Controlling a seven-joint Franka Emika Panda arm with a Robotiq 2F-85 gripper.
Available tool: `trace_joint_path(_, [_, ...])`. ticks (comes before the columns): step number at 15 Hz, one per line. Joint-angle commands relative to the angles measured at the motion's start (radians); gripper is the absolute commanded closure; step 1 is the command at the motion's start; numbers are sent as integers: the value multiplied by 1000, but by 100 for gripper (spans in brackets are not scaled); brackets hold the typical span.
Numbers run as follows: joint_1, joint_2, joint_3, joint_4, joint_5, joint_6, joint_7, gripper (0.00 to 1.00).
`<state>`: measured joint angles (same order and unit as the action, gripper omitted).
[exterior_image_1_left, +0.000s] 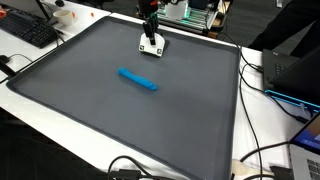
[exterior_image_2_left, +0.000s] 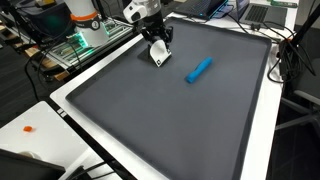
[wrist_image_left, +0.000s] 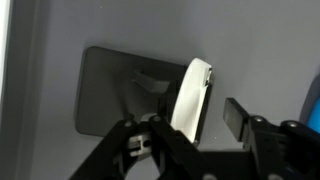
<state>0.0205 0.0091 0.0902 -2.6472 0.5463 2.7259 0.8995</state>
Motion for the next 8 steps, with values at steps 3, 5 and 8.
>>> trace_joint_path(3, [19,0,-7,-15,53,53,18,85])
trace_joint_path(5, [22,-2,-6,-16,82,78,16,99])
trace_joint_path(8, [27,-6,-4,-15,126,109,9,100])
